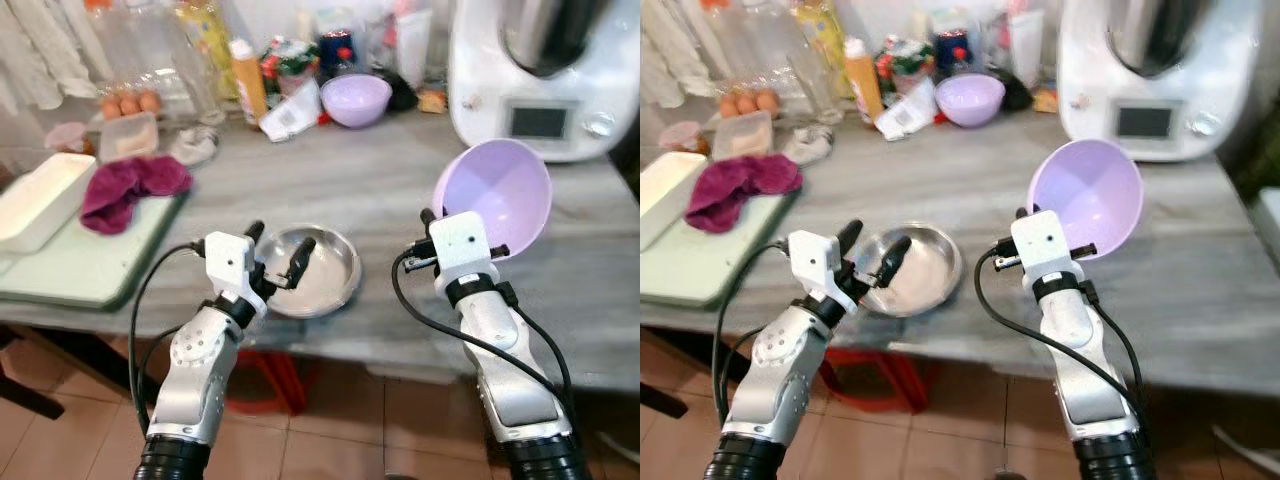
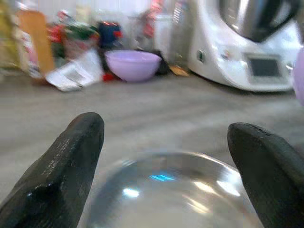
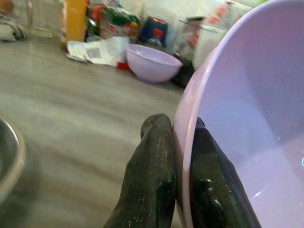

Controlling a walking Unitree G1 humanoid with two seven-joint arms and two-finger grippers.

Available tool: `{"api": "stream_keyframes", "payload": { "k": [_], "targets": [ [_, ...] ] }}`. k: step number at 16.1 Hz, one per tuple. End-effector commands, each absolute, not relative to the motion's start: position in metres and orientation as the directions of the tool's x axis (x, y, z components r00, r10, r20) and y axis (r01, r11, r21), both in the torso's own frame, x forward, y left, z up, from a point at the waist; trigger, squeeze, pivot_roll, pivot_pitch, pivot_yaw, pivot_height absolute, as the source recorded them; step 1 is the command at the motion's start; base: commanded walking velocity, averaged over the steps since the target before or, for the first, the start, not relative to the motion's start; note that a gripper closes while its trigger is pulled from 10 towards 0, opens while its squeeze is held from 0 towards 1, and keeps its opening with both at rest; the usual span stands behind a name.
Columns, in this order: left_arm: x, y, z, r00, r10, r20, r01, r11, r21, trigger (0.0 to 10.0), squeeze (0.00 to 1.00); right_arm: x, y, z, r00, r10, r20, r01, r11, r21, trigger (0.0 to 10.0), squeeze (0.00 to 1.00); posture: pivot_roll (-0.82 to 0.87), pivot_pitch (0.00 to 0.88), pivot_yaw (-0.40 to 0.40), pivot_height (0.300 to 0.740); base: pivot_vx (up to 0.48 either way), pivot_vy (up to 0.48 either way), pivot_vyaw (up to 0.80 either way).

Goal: Setting the table

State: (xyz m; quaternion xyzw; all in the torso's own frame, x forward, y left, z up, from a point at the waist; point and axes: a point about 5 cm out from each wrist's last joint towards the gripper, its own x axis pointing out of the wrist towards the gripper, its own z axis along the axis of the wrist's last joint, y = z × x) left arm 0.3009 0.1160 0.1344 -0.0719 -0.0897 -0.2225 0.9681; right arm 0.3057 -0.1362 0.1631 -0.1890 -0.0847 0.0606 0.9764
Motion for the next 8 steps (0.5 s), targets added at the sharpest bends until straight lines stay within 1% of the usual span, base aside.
{"api": "stream_keyframes", "payload": {
  "k": [1,4,8],
  "targets": [
    [0.301,0.127,0.136,0.901,-0.382,0.208,0.405,0.910,-0.084,10.0,0.00,0.304,-0.126,0.167,0.969,0.190,0.160,-0.119,0.921,-0.371,10.0,0.00,-0.12,0.109,0.087,0.740,0.000,0.000,0.00],
    [0.298,0.139,0.144,0.917,-0.319,0.238,0.341,0.938,-0.055,10.0,0.00,0.302,-0.126,0.165,0.968,0.193,0.157,-0.123,0.920,-0.372,10.0,0.00,-0.12,0.112,0.088,0.740,0.000,0.000,0.00],
    [0.288,0.151,0.142,0.928,-0.286,0.237,0.295,0.956,-0.001,10.0,0.00,0.301,-0.127,0.166,0.966,0.208,0.155,-0.134,0.912,-0.387,10.0,0.00,-0.12,0.119,0.082,0.740,0.000,0.000,0.00]
  ]
}}
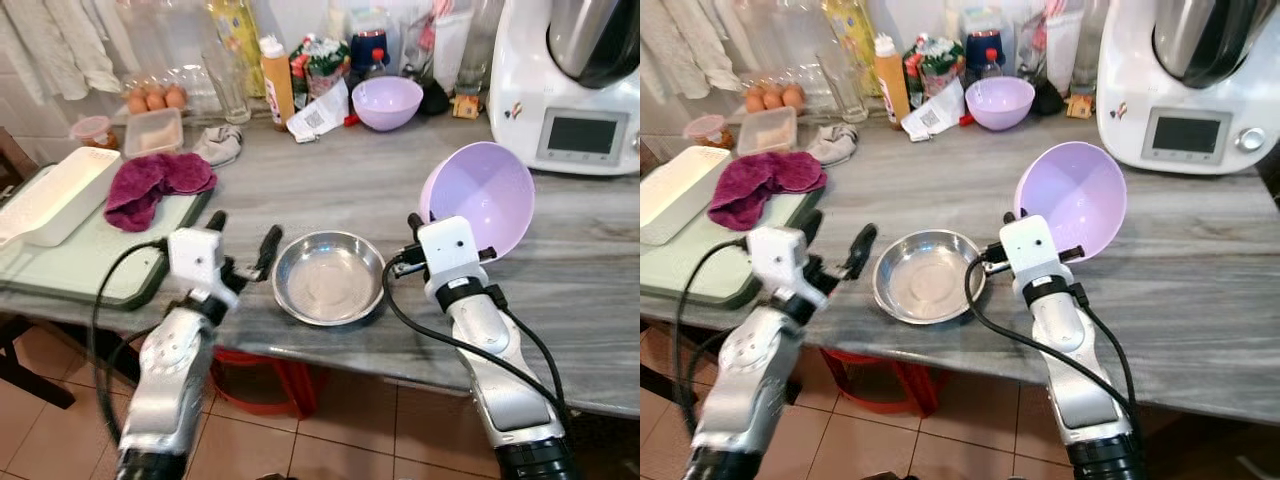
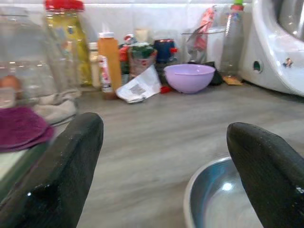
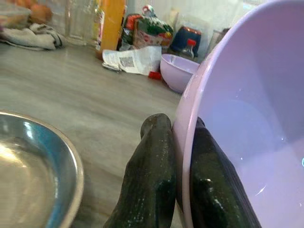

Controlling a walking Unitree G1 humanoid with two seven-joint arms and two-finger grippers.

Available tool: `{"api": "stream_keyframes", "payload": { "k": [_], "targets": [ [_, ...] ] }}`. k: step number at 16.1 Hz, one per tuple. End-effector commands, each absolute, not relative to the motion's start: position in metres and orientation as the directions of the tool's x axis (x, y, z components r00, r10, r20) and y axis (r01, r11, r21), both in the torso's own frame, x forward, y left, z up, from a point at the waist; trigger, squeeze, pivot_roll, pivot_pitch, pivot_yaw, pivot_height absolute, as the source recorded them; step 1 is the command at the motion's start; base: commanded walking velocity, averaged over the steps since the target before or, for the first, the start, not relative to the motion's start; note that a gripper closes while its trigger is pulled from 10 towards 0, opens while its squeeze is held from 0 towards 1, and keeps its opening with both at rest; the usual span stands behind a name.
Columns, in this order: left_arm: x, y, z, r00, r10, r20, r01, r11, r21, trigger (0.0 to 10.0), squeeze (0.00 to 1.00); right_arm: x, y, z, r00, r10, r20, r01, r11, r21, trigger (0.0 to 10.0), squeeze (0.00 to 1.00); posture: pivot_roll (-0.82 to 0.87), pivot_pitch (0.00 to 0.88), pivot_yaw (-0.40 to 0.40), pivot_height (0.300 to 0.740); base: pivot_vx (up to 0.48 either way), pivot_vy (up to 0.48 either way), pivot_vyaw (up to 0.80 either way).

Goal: Setting the table

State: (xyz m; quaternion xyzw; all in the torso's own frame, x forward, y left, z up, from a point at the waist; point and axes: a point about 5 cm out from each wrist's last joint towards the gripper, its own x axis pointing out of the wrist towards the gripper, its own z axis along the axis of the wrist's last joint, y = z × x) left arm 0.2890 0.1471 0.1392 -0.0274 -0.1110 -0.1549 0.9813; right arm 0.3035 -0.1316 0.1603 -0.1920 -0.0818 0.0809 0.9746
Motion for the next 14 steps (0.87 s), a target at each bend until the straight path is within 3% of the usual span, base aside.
{"api": "stream_keyframes", "payload": {
  "k": [1,5,14],
  "targets": [
    [0.285,0.153,0.139,0.934,-0.280,0.223,0.286,0.958,0.008,10.0,0.00,0.301,-0.127,0.167,0.962,0.224,0.159,-0.148,0.911,-0.386,10.0,0.00,-0.12,0.121,0.081,0.740,0.000,0.000,0.00],
    [0.271,0.158,0.124,0.945,-0.278,0.170,0.278,0.960,0.024,10.0,0.00,0.304,-0.129,0.173,0.946,0.280,0.166,-0.180,0.875,-0.450,10.0,0.00,-0.11,0.135,0.070,0.740,0.000,0.000,0.00],
    [0.259,0.159,0.111,0.954,-0.271,0.128,0.270,0.963,0.020,10.0,0.00,0.320,-0.117,0.187,0.886,0.435,0.163,-0.297,0.800,-0.522,10.0,0.00,-0.10,0.149,0.052,0.740,0.000,0.000,0.68]
  ]
}}
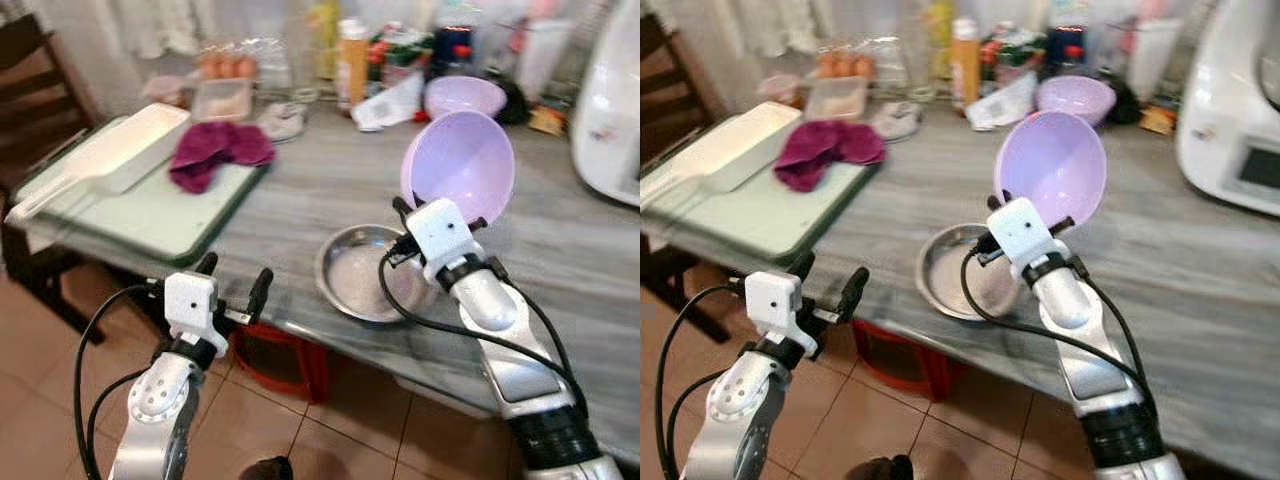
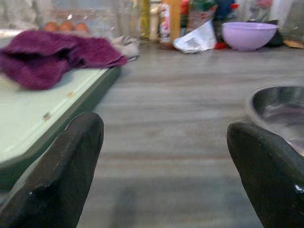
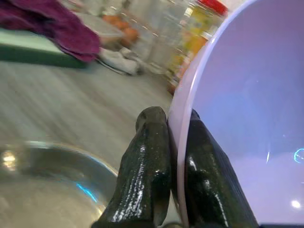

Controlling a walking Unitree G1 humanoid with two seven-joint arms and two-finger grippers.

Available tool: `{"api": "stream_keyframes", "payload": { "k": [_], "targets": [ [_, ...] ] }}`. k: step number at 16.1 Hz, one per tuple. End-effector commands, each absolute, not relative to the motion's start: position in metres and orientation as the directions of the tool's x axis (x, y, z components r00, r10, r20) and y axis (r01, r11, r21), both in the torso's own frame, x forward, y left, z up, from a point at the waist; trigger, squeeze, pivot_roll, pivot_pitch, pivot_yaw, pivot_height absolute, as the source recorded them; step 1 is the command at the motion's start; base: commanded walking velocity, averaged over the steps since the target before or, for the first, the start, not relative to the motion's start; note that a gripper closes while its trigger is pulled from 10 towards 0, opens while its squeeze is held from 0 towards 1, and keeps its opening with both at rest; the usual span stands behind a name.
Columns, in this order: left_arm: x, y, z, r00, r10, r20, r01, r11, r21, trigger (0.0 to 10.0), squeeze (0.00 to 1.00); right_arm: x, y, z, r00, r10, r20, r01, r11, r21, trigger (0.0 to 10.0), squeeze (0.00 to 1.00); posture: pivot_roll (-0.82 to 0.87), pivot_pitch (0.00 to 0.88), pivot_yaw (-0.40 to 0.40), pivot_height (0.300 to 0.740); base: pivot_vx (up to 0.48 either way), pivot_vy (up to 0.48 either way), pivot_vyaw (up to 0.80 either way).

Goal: Setting the table

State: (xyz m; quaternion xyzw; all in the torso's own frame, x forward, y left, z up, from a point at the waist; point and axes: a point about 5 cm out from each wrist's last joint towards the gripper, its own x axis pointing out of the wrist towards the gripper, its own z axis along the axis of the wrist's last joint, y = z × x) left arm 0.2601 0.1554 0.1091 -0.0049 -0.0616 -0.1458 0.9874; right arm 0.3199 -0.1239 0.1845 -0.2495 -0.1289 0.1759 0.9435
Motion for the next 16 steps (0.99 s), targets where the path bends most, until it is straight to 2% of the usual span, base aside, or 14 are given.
{"api": "stream_keyframes", "payload": {
  "k": [1,5,10,16],
  "targets": [
    [0.259,0.159,0.110,0.954,-0.273,0.127,0.272,0.962,0.020,10.0,0.00,0.320,-0.116,0.187,0.883,0.442,0.158,-0.304,0.795,-0.525,10.0,0.00,-0.10,0.149,0.052,0.740,0.000,0.000,0.60],
    [0.256,0.161,0.107,0.948,-0.298,0.110,0.297,0.955,0.024,10.0,0.00,0.327,-0.108,0.193,0.820,0.557,0.130,-0.400,0.722,-0.565,10.0,0.00,-0.10,0.154,0.052,0.740,0.000,0.000,0.00],
    [0.251,0.151,0.110,0.894,-0.431,0.126,0.437,0.899,-0.023,10.0,0.00,0.334,-0.102,0.199,0.784,0.613,0.102,-0.452,0.675,-0.583,10.0,0.00,-0.10,0.150,0.042,0.740,0.000,0.000,0.00],
    [0.250,0.150,0.108,0.876,-0.469,0.113,0.474,0.880,-0.027,10.0,0.00,0.343,-0.083,0.197,0.669,0.742,-0.038,-0.616,0.525,-0.587,10.0,0.00,-0.10,0.152,0.041,0.740,0.000,0.000,0.00]
  ]
}}
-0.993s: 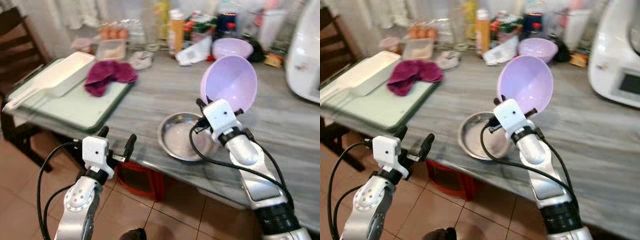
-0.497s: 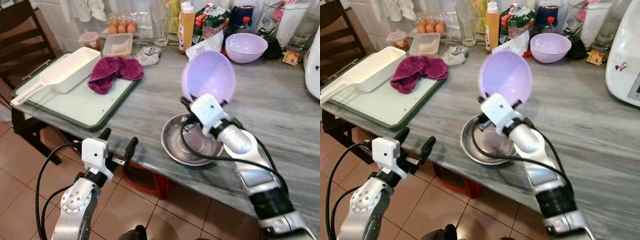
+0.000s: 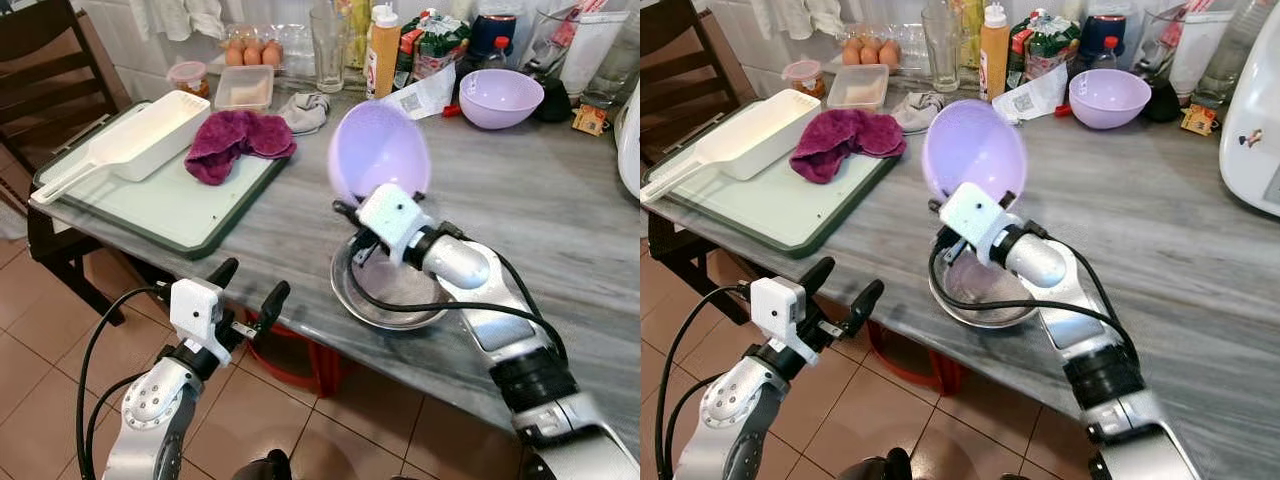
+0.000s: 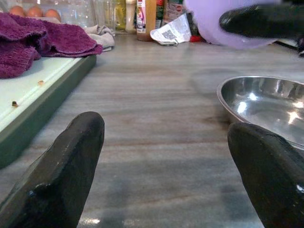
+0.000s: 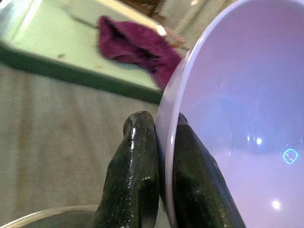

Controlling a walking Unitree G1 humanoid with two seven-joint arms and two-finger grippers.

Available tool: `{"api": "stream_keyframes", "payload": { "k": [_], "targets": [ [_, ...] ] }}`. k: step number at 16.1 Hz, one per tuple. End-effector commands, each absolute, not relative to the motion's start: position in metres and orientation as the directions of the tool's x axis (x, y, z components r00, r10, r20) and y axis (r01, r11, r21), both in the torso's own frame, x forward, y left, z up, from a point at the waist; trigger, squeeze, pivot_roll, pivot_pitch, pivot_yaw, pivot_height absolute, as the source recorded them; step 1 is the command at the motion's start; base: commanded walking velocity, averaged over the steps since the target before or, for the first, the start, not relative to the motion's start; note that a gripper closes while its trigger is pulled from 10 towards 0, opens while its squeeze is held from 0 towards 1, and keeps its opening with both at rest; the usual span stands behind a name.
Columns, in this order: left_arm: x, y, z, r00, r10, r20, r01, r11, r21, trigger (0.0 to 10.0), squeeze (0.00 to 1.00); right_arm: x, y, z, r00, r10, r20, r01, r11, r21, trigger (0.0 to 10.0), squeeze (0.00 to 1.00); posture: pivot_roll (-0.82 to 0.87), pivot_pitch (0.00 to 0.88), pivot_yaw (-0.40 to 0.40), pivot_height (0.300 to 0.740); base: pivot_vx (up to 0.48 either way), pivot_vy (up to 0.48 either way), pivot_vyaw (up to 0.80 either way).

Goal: Setting the table

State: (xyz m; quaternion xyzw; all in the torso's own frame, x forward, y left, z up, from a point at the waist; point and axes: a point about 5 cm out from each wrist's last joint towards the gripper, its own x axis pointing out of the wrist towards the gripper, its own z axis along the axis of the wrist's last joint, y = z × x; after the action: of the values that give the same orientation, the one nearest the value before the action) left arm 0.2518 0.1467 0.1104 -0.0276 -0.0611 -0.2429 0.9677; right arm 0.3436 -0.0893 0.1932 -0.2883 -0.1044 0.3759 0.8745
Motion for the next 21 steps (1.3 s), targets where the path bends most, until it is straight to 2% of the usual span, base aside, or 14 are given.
{"api": "stream_keyframes", "payload": {
  "k": [1,6,20,21],
  "targets": [
    [0.250,0.150,0.108,0.876,-0.469,0.113,0.475,0.880,-0.028,10.0,0.00,0.344,-0.083,0.197,0.668,0.743,-0.045,-0.620,0.522,-0.586,10.0,0.00,-0.10,0.151,0.042,0.740,0.000,0.000,0.00],
    [0.249,0.147,0.107,0.869,-0.483,0.108,0.489,0.871,-0.039,10.0,0.00,0.352,-0.086,0.192,0.627,0.765,-0.145,-0.691,0.461,-0.557,10.0,0.00,-0.10,0.157,0.042,0.740,0.000,0.000,0.00],
    [0.249,0.142,0.112,0.861,-0.496,0.117,0.505,0.860,-0.069,10.0,0.00,0.363,-0.081,0.191,0.534,0.815,-0.225,-0.792,0.388,-0.472,10.0,0.00,-0.09,0.159,0.044,0.740,0.000,0.000,0.00],
    [0.249,0.141,0.113,0.851,-0.511,0.125,0.521,0.850,-0.077,10.0,0.00,0.364,-0.081,0.189,0.530,0.816,-0.231,-0.798,0.388,-0.461,10.0,0.04,-0.09,0.159,0.044,0.740,0.000,0.000,0.00]
  ]
}}
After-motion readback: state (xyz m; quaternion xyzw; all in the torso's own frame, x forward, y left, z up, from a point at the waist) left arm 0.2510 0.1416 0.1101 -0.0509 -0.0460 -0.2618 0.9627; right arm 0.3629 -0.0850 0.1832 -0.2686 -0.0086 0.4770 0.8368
